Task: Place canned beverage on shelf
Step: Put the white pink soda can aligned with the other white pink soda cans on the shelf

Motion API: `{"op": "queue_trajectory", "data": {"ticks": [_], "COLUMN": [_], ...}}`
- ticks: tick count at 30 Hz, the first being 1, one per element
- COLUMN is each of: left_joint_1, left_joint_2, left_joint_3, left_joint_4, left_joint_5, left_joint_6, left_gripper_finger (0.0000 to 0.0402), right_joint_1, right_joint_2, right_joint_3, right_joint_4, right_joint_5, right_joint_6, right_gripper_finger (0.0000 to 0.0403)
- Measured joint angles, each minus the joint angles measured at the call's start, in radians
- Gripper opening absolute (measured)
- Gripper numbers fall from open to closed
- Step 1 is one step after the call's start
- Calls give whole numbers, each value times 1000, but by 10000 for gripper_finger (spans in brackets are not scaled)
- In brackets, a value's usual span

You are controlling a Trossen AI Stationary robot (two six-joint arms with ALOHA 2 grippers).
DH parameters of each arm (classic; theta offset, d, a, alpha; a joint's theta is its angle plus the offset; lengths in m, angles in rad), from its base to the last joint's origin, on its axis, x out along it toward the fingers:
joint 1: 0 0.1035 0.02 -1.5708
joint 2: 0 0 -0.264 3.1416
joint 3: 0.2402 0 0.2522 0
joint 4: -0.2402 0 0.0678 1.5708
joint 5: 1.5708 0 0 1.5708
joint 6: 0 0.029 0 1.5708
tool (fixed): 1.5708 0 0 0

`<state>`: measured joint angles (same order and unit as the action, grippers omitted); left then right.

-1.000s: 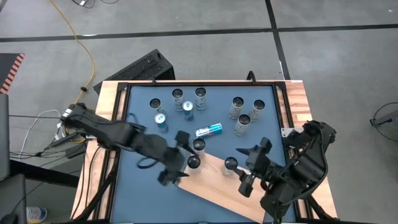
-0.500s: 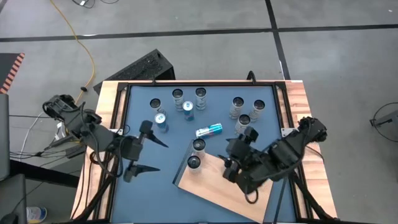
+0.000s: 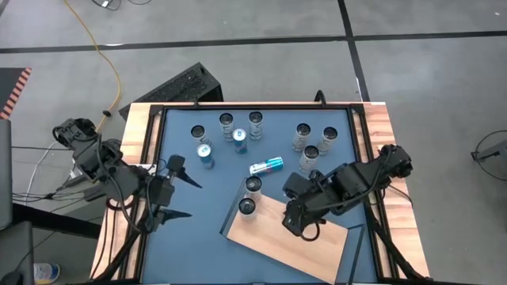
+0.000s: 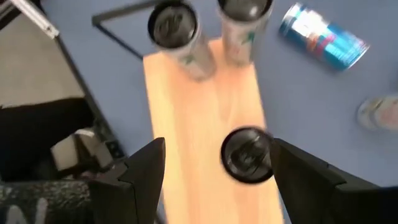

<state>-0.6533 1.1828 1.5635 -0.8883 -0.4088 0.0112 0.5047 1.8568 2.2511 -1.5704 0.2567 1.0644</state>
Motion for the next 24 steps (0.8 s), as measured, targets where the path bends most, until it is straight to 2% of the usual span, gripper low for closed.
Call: {"op": "queue_trajectory", "data": {"ticks": [6,14,20,24], "left_joint_1": [-1,-1,-1,-1], "left_joint_2": [0,0,0,0], "left_joint_3": [0,0,0,0], "left_joint_4": [-23,-46,-47,-59], "left_joint_5": [-24,-17,-16,-17], "left_joint_6": [-23,-27,-45,-61], "left_gripper_finger": [348,348,348,348], "right_joint_1": [-14,-69,-76,-75], "right_joint_2": [-5,-10,-11,-15], "right_joint_3": [-85,-218,-220,-220], "right_joint_4": [-1,-1,0,-1], "right_joint_5": [-34,-247,-258,-262], "right_joint_6": [91,165,172,121], "right_gripper_finger": [258,223,204,196]}}
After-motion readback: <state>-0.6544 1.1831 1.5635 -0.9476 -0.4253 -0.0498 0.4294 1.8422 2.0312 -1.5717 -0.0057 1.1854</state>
